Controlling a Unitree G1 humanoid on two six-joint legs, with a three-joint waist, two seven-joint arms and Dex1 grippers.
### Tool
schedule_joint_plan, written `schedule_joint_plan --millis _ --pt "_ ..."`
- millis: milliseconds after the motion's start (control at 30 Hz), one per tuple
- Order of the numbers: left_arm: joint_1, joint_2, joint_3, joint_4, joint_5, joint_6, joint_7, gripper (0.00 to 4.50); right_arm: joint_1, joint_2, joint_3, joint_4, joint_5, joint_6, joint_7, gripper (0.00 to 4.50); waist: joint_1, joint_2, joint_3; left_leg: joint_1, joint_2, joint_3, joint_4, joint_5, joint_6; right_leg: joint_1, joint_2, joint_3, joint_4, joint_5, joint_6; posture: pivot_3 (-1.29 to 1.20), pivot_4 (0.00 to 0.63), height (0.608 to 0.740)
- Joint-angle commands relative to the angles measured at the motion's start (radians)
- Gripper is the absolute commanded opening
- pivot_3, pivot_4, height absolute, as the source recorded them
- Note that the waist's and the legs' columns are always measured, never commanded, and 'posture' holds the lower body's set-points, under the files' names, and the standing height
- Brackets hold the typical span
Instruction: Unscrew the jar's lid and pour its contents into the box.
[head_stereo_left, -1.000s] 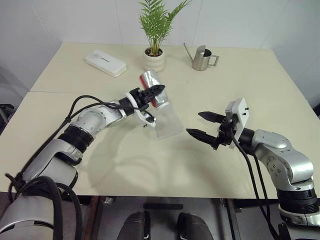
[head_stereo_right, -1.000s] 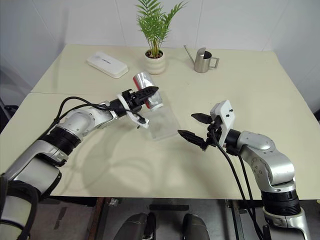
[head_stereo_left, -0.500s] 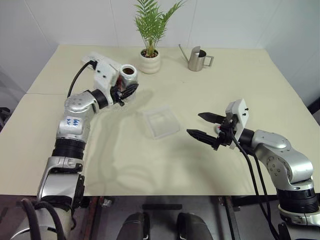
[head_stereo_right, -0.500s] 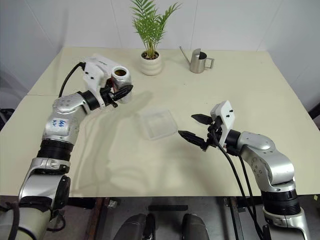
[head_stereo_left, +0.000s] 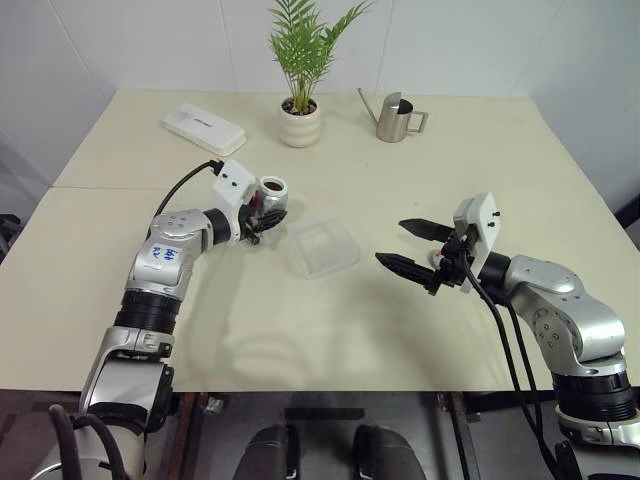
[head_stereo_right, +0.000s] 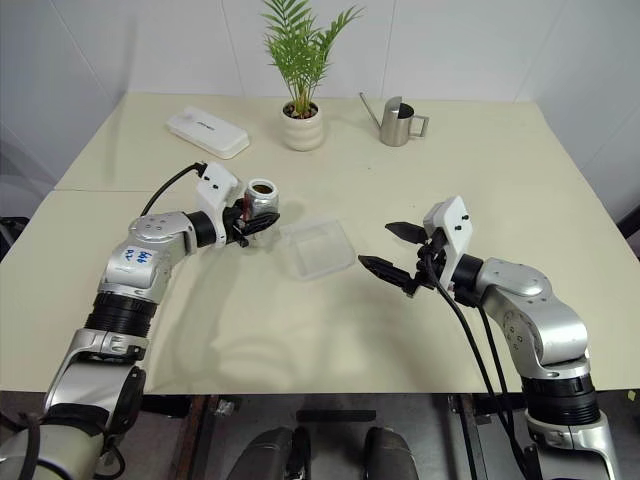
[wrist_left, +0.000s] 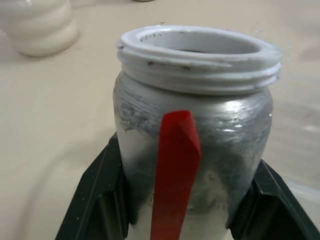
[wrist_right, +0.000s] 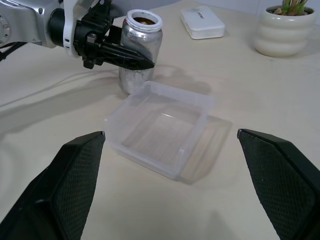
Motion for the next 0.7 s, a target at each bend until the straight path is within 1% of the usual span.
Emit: schedule_joint_plan --millis 33,67,133,200,233,267,300,400,500,533,567,600,700 --pt "-0.047 0.082 -0.134 -0.034 0.318 -0.281 0.180 1.93 0.002 -0.008 -0.017 -0.019 0.000 -0.025 0.006 4.46 0.001 0.000 0.000 0.000 0.000 0.000 0.000 0.000 0.000 0.000 0.000 0.000 0.000 0.000 0.000 0.00 0.150 0.740" --pt "-0.065 0.117 -0.196 -0.033 0.456 -0.373 0.273 1.93 0.002 -0.008 -0.017 -0.019 -0.001 -0.025 0.005 4.46 0.001 0.000 0.000 0.000 0.000 0.000 -0.001 0.000 0.000 0.000 0.000 0.000 0.000 0.000 0.000 0.00 0.150 0.740" --pt "-0.107 0.176 -0.304 -0.038 0.703 -0.501 0.445 1.93 0.004 -0.005 -0.017 -0.018 -0.002 -0.026 0.002 4.46 0.002 0.000 0.000 0.000 0.000 0.001 -0.001 0.000 0.000 -0.001 0.000 0.000 0.000 0.000 0.000 0.00 0.150 0.740" --pt "-0.151 0.224 -0.406 -0.059 0.955 -0.561 0.632 1.93 0.005 0.000 -0.015 -0.018 -0.004 -0.027 -0.001 4.46 0.007 0.000 0.000 0.000 0.000 0.001 -0.002 -0.001 0.000 -0.001 0.000 0.001 -0.001 0.000 0.000 0.00 0.150 0.740" --pt "-0.171 0.237 -0.453 -0.068 1.074 -0.560 0.715 1.93 0.006 0.003 -0.013 -0.018 -0.004 -0.027 -0.002 4.46 0.012 0.000 0.000 0.000 0.000 0.001 -0.002 -0.001 0.000 -0.001 -0.001 0.001 -0.001 0.000 0.000 0.00 0.150 0.740" --pt "-0.181 0.241 -0.478 -0.070 1.147 -0.557 0.768 1.93 0.006 0.005 -0.012 -0.018 -0.004 -0.027 -0.003 4.46 0.016 0.000 0.000 0.000 0.000 0.002 -0.003 -0.001 0.000 -0.002 -0.001 0.001 -0.001 0.000 0.000 0.00 0.150 0.740" --pt "-0.195 0.233 -0.502 -0.055 1.204 -0.545 0.797 1.93 0.006 0.008 -0.011 -0.018 -0.003 -0.027 -0.004 4.46 0.021 0.000 0.000 0.000 0.000 0.002 -0.003 -0.002 0.000 -0.002 -0.001 0.002 -0.001 0.000 0.000 0.00 0.150 0.740" --pt "-0.220 0.204 -0.541 0.003 1.310 -0.520 0.861 1.93 0.003 0.019 -0.010 -0.017 -0.002 -0.027 -0.009 4.46 0.023 0.000 0.000 -0.001 0.000 0.003 -0.003 -0.002 0.000 -0.004 -0.001 0.003 -0.001 0.000 0.000 0.00 0.150 0.740" --pt "-0.241 0.170 -0.568 0.088 1.369 -0.506 0.895 1.93 0.000 0.029 -0.009 -0.018 -0.001 -0.025 -0.015 4.46 0.023 0.000 0.000 -0.001 0.000 0.004 -0.003 -0.002 0.001 -0.004 0.000 0.003 -0.001 0.000 0.000 0.00 0.150 0.740" --pt "-0.251 0.165 -0.591 0.101 1.426 -0.484 0.959 1.93 -0.001 0.035 -0.009 -0.018 0.000 -0.025 -0.019 4.46 0.023 0.000 0.000 -0.001 0.000 0.004 -0.003 -0.002 0.001 -0.004 0.000 0.002 -0.001 0.000 0.000 0.00 0.150 0.740" --pt "-0.265 0.155 -0.616 0.132 1.462 -0.477 0.972 1.93 -0.002 0.042 -0.011 -0.019 0.004 -0.023 -0.024 4.46 0.023 0.000 0.000 -0.001 0.000 0.004 -0.003 -0.002 0.001 -0.004 0.000 0.002 -0.001 0.000 0.000 0.00 0.150 0.740" --pt "-0.274 0.149 -0.637 0.135 1.502 -0.465 1.018 1.93 -0.004 0.049 -0.013 -0.021 0.008 -0.021 -0.030 4.46 0.023 0.000 0.000 -0.001 0.000 0.004 -0.003 -0.002 0.001 -0.004 0.000 0.002 0.000 0.000 0.000 0.00 0.150 0.740" --pt "-0.290 0.121 -0.658 0.161 1.527 -0.463 1.047 1.93 -0.006 0.060 -0.015 -0.021 0.013 -0.014 -0.036 4.46 0.024 0.000 0.000 -0.001 0.000 0.005 -0.003 -0.002 0.002 -0.004 -0.001 0.003 0.000 0.000 0.000 0.00 0.150 0.740"
